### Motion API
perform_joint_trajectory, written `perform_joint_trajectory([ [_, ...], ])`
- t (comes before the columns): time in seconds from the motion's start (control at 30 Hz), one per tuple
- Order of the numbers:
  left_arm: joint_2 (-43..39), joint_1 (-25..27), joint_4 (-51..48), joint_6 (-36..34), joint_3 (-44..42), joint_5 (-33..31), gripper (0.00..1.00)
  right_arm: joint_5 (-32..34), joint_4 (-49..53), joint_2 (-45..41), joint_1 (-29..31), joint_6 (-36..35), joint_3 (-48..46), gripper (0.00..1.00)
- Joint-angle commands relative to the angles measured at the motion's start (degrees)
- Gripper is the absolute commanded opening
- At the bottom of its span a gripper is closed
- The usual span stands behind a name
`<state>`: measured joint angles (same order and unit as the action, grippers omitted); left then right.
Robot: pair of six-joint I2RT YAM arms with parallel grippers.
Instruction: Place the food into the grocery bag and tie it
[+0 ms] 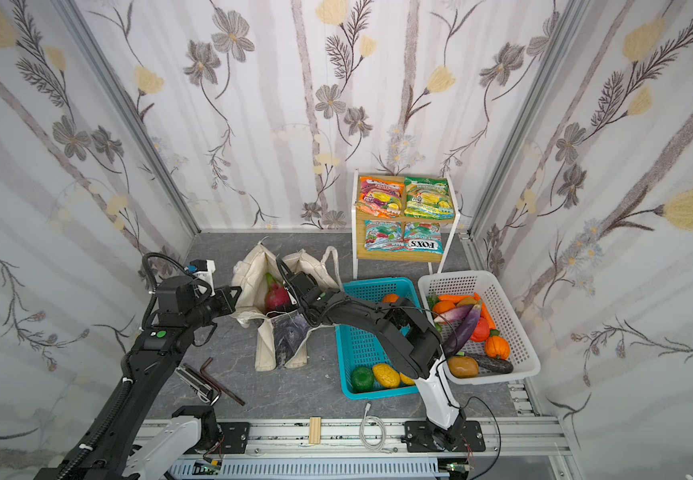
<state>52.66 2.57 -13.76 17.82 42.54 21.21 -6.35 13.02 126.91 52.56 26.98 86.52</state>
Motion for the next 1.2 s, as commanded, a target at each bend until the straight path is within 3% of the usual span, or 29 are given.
perform_joint_trajectory([
  [0.0,-0.1,0.0,0.2,-0.1,0.2,0.7,0.00,1.8,0.1,-2.7,0.1,0.4,0.1,1.00],
  [0.23,-0.4,0.0,0.2,-0.1,0.3,0.4,0.00,3.2,0.6,-10.3,0.1,0.3,-1.0,1.00],
  [0.5,-0.2,0.0,0.2,-0.1,0.5,0.5,0.00,9.9,-1.2,-24.1,-0.2,0.4,-7.9,1.00],
  [0.83,-0.5,0.0,0.2,0.0,0.5,0.6,0.00,13.0,-1.6,-38.3,-7.1,0.8,-20.1,1.00],
  [0.97,-0.5,0.0,0.2,0.1,0.4,0.6,0.00,10.6,-2.7,-40.1,-9.9,1.4,-24.8,1.00],
  [1.17,-0.8,0.0,0.2,0.3,0.3,0.7,0.00,4.1,-8.5,-39.1,-11.0,3.1,-30.5,0.84],
])
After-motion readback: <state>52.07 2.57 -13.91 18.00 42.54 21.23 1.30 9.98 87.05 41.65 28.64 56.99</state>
